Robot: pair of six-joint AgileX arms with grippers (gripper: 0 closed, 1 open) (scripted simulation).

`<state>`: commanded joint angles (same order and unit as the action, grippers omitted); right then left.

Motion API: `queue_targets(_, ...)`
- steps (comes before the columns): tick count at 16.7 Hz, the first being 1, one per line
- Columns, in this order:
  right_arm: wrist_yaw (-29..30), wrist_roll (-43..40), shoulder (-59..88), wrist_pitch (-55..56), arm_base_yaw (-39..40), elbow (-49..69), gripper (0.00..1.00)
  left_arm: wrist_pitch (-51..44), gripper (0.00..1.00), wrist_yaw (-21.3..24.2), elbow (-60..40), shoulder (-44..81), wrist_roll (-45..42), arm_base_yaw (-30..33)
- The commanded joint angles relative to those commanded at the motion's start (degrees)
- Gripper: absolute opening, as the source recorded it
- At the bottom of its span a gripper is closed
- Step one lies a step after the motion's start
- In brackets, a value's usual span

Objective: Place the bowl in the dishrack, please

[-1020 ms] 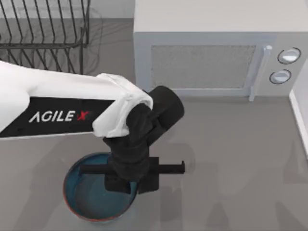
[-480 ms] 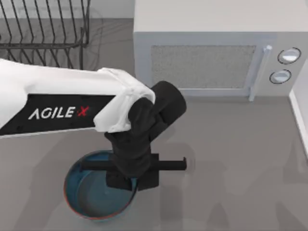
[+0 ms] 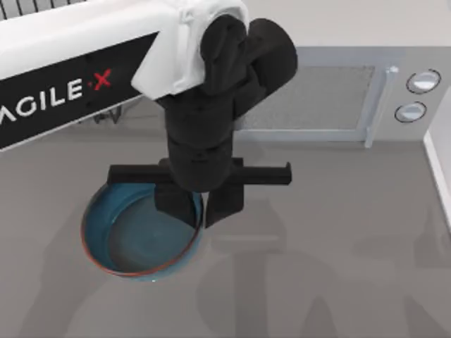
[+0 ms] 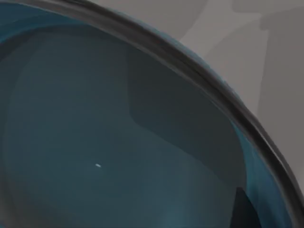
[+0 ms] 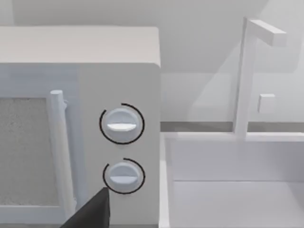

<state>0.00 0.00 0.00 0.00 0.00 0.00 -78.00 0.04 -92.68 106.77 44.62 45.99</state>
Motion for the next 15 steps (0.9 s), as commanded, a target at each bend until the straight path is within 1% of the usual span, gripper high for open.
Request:
queue_targets(3,0.00,0.00,0.00,0.00,0.00,0.00,1.00,-9.83,0.00,0.01,-9.02,-1.60,-0.08,-0.09)
queue_targets(6,0.00,0.00,0.00,0.00,0.00,0.00,1.00,-14.20,0.00,0.01,-13.44,-2.90,-0.24,-0.24)
queue_targets(12,0.00,0.00,0.00,0.00,0.00,0.00,1.00,-13.68,0.00,0.13,-13.21,-3.36,-0.79,-0.85)
queue_targets(15,0.00,0.00,0.00,0.00,0.00,0.00,1.00,-8.69,0.00,1.06,-10.57,-7.27,-4.13,-4.94)
